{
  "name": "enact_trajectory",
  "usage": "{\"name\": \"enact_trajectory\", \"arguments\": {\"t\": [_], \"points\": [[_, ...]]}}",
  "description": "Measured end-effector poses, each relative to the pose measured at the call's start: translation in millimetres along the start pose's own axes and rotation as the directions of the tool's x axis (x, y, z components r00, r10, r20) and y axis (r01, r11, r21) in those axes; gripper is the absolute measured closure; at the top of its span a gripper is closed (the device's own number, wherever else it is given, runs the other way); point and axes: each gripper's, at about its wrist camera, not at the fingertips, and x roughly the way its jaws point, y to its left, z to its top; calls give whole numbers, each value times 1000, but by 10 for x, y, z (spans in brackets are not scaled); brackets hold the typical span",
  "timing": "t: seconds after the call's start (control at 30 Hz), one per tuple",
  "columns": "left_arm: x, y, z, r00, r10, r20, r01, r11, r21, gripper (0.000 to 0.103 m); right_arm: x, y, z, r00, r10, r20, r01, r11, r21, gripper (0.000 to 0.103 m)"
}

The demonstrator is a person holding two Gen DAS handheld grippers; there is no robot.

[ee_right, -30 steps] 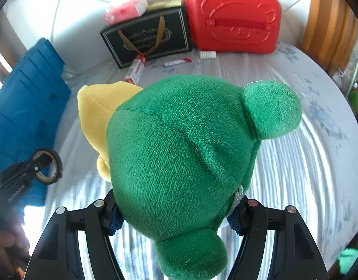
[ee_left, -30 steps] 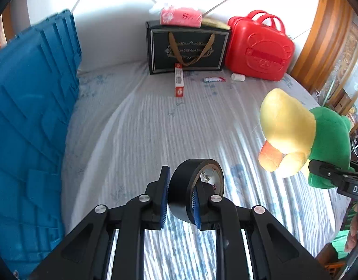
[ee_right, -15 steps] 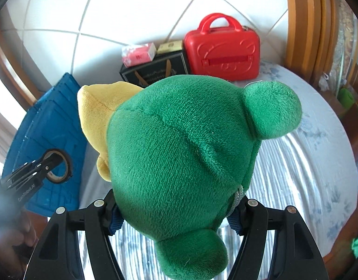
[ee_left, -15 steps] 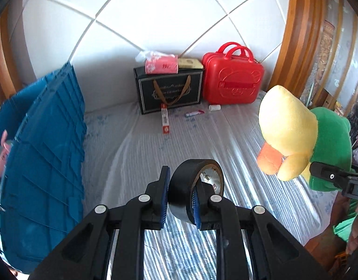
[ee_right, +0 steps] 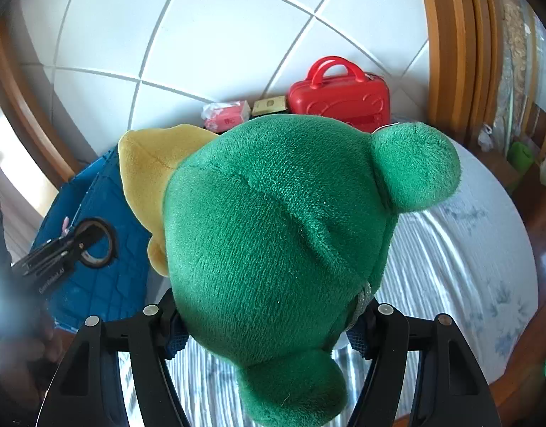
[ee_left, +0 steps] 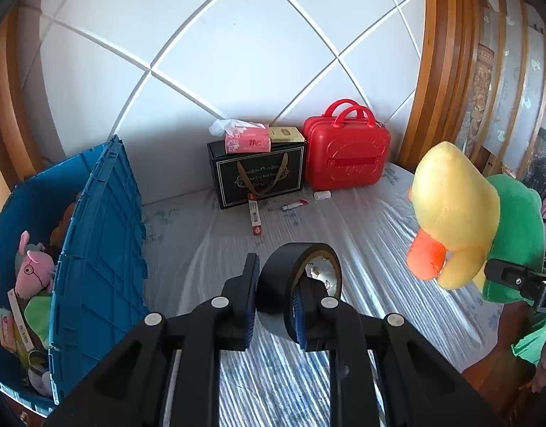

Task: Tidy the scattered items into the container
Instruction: 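Lift and carry the tape roll and plush toy with both tools to the crate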

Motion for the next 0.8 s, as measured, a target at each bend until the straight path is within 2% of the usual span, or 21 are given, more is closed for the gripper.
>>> {"name": "enact_trajectory", "arguments": {"t": [0.37,0.8], "points": [[-215,0,62,999,-10,31,10,1000,6,86,-238,136,86,998,-9,64,10,1000,-14,34],[-260,34,52,999,-17,37,17,1000,-6,86,-306,222,79,998,-11,69,12,1000,-15,33]]}}
